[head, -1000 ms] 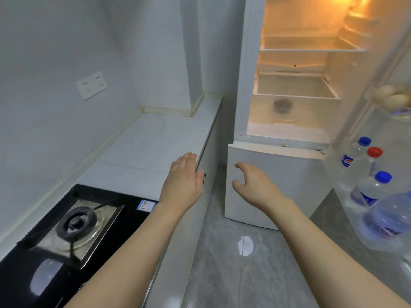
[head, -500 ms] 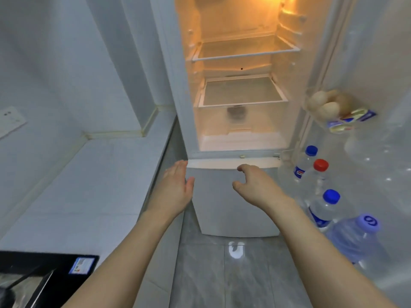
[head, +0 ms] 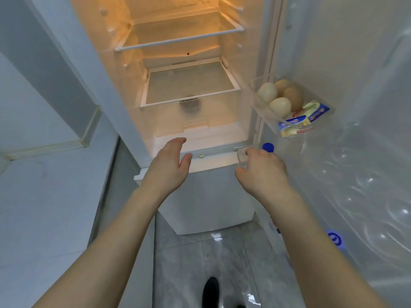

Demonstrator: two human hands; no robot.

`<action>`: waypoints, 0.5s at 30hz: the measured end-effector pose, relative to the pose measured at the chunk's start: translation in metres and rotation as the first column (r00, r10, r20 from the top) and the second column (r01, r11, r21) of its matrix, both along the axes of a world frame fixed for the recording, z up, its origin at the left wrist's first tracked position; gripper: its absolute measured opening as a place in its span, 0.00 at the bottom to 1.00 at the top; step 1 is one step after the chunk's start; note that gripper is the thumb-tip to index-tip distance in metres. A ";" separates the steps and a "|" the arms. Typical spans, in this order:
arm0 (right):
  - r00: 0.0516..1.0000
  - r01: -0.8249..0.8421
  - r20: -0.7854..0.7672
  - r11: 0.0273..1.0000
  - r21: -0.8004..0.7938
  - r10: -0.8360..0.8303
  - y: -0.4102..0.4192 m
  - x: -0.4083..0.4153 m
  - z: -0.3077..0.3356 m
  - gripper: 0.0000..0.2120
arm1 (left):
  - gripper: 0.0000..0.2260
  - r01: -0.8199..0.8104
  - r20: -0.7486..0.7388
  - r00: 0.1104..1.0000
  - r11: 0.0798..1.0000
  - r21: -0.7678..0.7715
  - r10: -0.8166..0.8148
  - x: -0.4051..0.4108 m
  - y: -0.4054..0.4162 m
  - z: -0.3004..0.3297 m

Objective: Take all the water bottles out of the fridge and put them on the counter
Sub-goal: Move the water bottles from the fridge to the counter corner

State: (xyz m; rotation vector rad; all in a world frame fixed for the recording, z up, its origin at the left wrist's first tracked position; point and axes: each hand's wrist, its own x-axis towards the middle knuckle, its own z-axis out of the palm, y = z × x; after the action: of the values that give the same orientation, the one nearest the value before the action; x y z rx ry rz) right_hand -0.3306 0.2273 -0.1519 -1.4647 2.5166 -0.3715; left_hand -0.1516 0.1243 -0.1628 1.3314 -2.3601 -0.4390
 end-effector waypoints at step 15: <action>0.966 0.188 0.136 0.960 0.206 -0.219 -0.007 -0.048 -0.015 0.17 | 0.21 0.519 0.010 0.848 0.834 0.184 -0.530 -0.149 -0.036 -0.026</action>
State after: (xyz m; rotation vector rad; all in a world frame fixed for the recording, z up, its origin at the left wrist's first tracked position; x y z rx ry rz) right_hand -0.3785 0.2204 -0.1666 -1.0659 2.5018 -0.2575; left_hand -0.3005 0.0885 -0.1890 0.7369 -2.7830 -0.7884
